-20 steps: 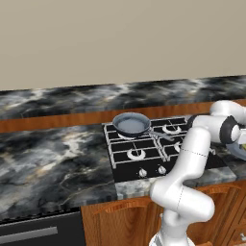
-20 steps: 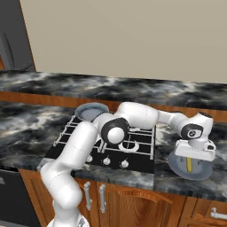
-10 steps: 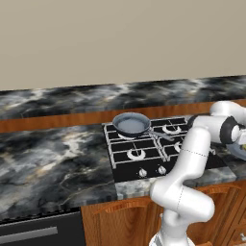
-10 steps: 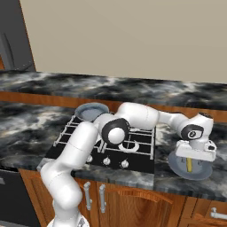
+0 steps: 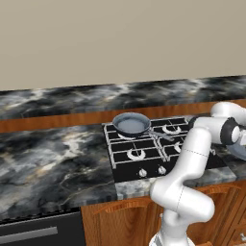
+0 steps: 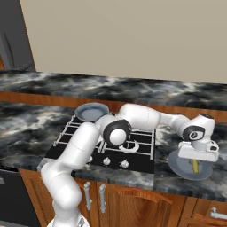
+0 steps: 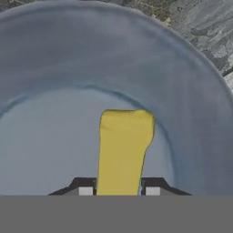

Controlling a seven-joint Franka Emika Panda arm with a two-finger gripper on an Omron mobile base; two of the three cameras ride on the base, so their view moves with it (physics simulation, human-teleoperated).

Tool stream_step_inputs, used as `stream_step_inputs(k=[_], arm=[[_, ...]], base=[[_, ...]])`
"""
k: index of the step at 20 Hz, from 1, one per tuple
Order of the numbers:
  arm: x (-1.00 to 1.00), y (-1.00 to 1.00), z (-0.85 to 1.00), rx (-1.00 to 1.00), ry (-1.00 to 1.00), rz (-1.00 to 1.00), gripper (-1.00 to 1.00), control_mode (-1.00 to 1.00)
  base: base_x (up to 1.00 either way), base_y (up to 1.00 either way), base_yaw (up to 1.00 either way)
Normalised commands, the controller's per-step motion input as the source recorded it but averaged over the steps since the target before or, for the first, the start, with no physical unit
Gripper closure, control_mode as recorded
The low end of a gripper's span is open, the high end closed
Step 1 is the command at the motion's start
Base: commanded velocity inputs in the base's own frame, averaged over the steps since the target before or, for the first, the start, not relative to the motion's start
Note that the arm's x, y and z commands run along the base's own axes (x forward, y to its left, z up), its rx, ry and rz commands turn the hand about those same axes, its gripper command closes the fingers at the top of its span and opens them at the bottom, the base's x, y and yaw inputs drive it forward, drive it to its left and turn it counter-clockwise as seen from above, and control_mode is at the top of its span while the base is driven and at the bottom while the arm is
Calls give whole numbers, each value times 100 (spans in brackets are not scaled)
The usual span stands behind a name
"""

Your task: Pick up the butter stick and place it in the pan. Then turn on the burner for the pan.

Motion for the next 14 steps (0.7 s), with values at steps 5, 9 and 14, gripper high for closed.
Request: stream_step_inputs(k=[5,9,14], arm=[[0,0,-47,0,0,0,100,-100],[0,0,-42,0,0,0,100,-100],[-2,0,-4,0,0,0,100,-100]], base=[[0,0,0],[0,0,0],[0,0,0]])
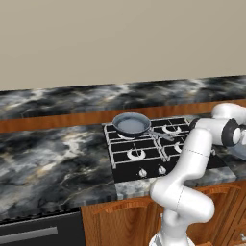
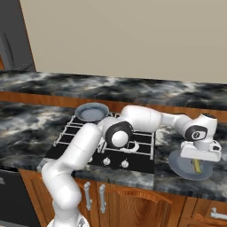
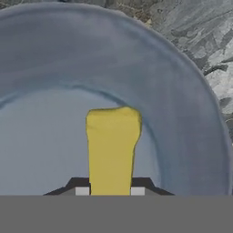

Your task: Pick up the butter stick and place it in the pan. Then turn on the burner for the pan.

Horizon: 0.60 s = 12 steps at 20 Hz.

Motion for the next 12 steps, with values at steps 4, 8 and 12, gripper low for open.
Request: stream_step_inputs(k=[4,8,12], arm=[[-15,5,21,0,0,-1,100,-100],[-20,18,30,0,0,0,100,-100],[-13,34,30,0,0,0,100,-100]], base=[[0,0,0],[0,0,0],[0,0,0]])
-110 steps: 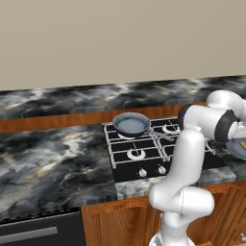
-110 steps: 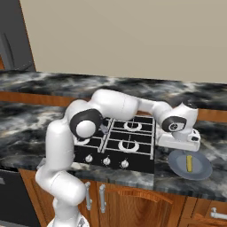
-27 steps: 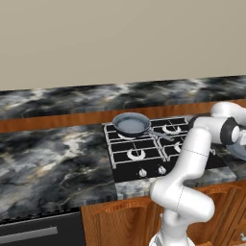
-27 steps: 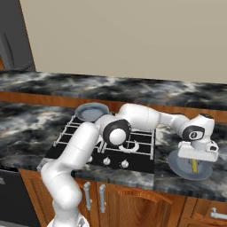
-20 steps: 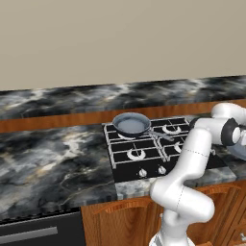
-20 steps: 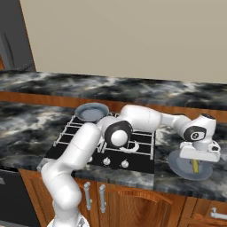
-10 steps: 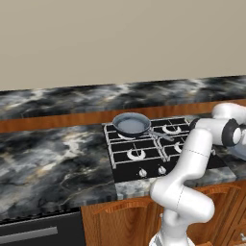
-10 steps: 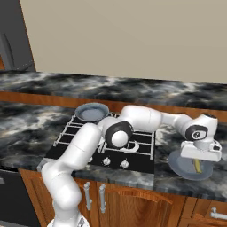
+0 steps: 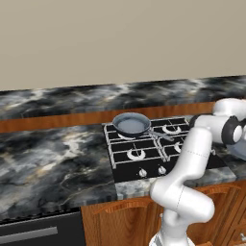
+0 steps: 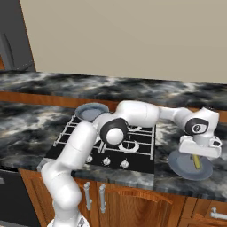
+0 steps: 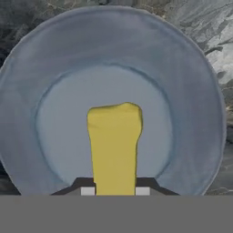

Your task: Pick up the butter stick and place it in the pan. Then turn on the burner for the pan.

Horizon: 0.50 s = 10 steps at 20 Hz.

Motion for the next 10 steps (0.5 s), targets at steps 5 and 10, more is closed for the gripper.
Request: stream_step_inputs(k=[5,10], arm=[[-12,58,30,0,0,0,100,-100],[-13,66,33,0,-3,-1,100,-100]], base=[[0,0,0],[0,0,0]])
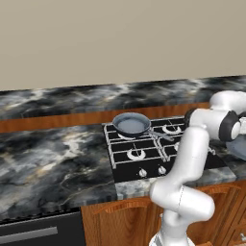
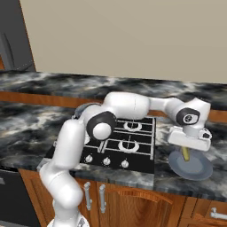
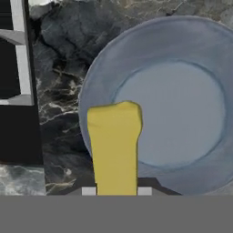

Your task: Pick up the butter stick and place it in the pan. Then turn on the burner for the pan.

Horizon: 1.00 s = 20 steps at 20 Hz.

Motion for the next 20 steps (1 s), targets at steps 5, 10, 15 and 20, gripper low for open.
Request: stream_step_inputs(k=[5,10,15,20], arm=[[-24,81,31,-1,-6,-2,100,-100],[-32,91,42,-4,-15,-2,100,-100],[-31,85,43,-8,-22,-5,100,-100],[-35,89,36,-8,-16,-10,100,-100]], base=[[0,0,0],[0,0,0],[0,0,0],[0,0,0]])
